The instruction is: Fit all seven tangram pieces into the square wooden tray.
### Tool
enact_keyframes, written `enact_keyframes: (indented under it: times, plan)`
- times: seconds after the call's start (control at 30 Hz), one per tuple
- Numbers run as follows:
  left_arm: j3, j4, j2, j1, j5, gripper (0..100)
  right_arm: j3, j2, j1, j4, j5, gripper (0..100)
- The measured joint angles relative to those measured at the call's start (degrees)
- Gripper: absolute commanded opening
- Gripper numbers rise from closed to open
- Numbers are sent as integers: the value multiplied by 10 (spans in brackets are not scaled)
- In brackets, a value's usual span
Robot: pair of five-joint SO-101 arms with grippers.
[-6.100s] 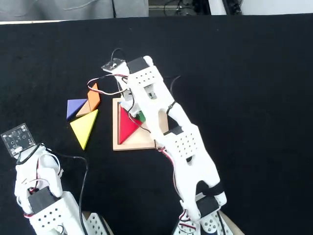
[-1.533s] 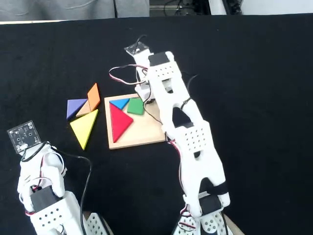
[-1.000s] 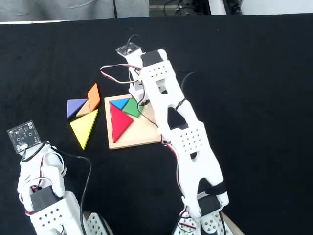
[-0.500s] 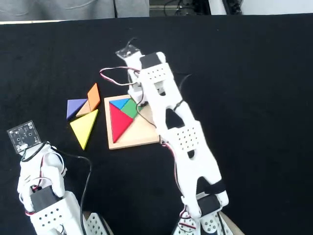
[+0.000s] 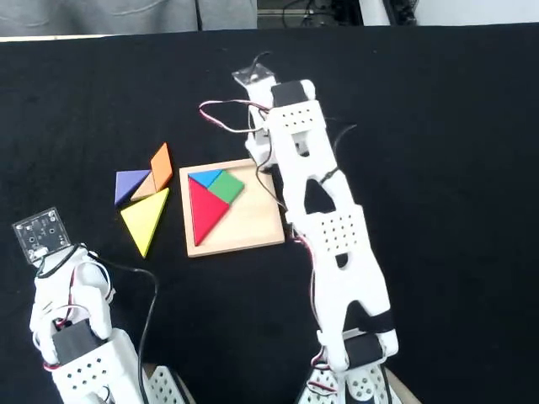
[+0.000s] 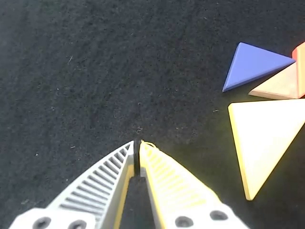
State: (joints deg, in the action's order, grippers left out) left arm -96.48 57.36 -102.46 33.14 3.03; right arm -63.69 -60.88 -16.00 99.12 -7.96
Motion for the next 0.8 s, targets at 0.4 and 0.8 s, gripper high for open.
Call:
enact_keyframes:
  times: [0.4,0.8]
  plan:
    - [0,0,0,0,0,30,443,334,3,-136,32,10]
    - [210,100,26,-105,127,115,729,423,76,-418,98,11]
